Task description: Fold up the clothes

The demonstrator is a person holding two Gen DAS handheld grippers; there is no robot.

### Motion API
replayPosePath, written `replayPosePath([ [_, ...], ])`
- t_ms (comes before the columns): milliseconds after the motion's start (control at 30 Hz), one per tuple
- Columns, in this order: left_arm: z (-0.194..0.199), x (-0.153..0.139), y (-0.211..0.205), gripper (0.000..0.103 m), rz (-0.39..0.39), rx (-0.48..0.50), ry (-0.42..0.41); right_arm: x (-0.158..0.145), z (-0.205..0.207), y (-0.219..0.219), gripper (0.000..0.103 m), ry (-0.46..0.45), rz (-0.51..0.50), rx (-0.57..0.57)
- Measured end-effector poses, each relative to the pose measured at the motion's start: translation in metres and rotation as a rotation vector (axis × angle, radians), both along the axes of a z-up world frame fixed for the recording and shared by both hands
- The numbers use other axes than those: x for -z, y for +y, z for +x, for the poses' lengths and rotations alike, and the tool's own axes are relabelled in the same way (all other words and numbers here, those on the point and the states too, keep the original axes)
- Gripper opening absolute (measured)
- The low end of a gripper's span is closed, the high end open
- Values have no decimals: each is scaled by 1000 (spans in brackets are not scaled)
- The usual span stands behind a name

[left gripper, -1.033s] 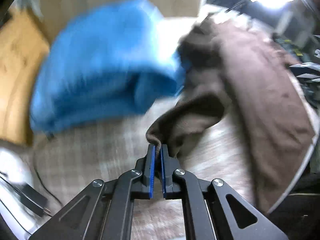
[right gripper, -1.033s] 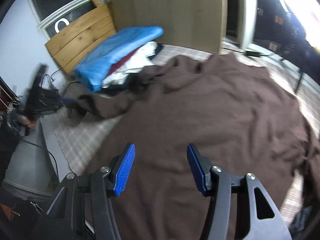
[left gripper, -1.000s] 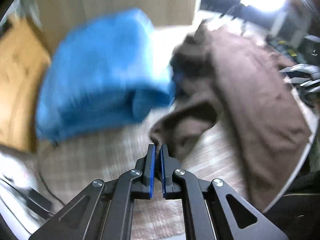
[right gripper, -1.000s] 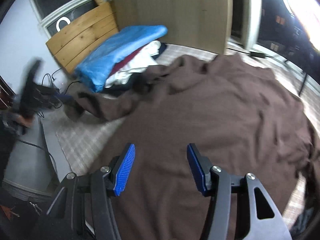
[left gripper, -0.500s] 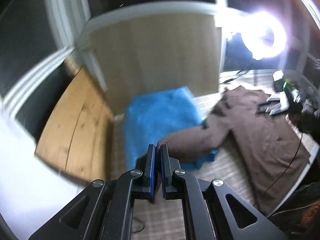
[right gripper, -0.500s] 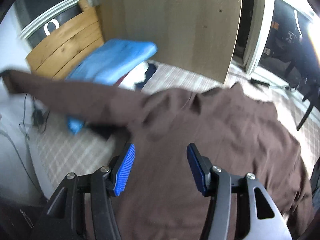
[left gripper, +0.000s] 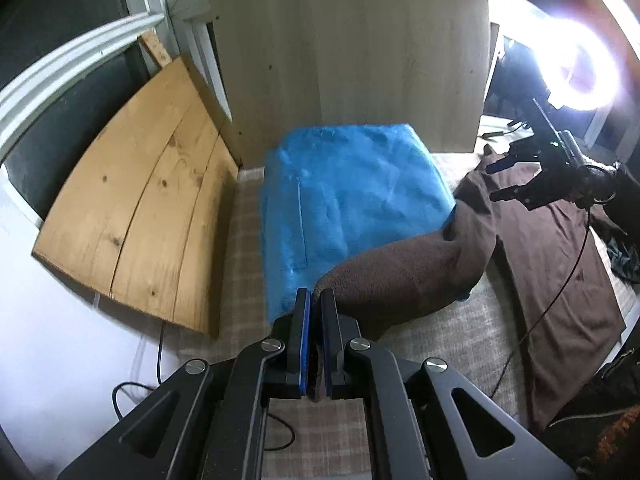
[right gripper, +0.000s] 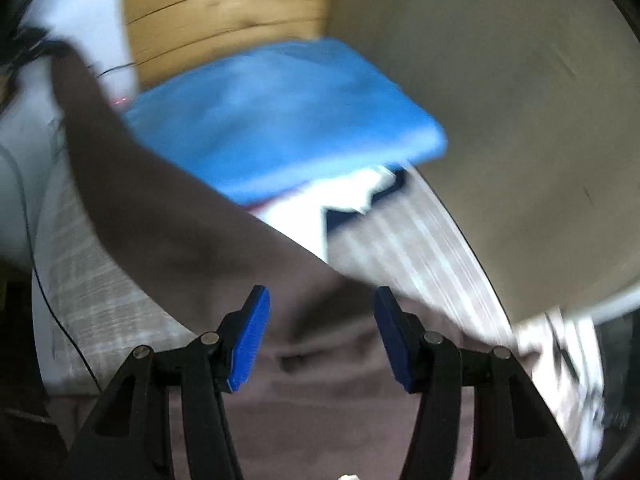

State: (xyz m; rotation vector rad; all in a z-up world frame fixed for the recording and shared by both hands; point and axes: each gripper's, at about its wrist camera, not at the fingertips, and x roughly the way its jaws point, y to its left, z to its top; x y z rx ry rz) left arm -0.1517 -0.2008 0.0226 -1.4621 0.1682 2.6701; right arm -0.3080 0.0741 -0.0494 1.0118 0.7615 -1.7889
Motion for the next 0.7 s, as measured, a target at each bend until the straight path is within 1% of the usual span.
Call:
replayPosePath([
  [100,-3,4,1,4,-3,-9,-25,-17,27,-36,54,-18,-92,-168],
  [133,-4,5,1,4,-5,-11,-33,-23,37,-47,59,-14,-125,-229],
  [167,-4,6,2,4,-6,-14,-40,-28,49,-59,65,10,-149,-291],
  [200,-5,6,2,4,-5,-18,-45,-32,61,-71,66,33,-167,-349],
  [300,-9,6,1,4,-4,-21,-56,-28,86,-100,66,101,-158,-484],
  [333,-12,5,0,4,-6,-15,-58,-24,89,-107,66,111,-138,-500],
  [367,-15,5,0,5,-8,-11,-60,-20,91,-113,57,111,-120,-510],
  [400,-20,5,0,5,-10,-7,-61,-18,85,-116,41,69,-114,-501],
  [433,-26,6,-1,9,-5,-4,-63,-20,75,-116,1,-3,-125,-482],
  [467,-34,8,-1,9,1,0,-68,-23,64,-114,3,-70,-146,-459],
  [500,-41,10,-2,13,-4,-1,-68,-31,50,-107,3,-112,-195,-421],
  [533,-49,13,-2,23,-18,-7,-63,-37,38,-100,3,-125,-225,-384],
  [633,-72,23,-9,39,-46,-36,-49,-44,-3,-83,3,-124,-246,-233],
  [667,-77,27,-14,40,-40,-52,-46,-44,-15,-80,3,-120,-247,-186],
  [700,-81,31,-20,40,-27,-71,-48,-41,-29,-77,3,-143,-242,-130],
])
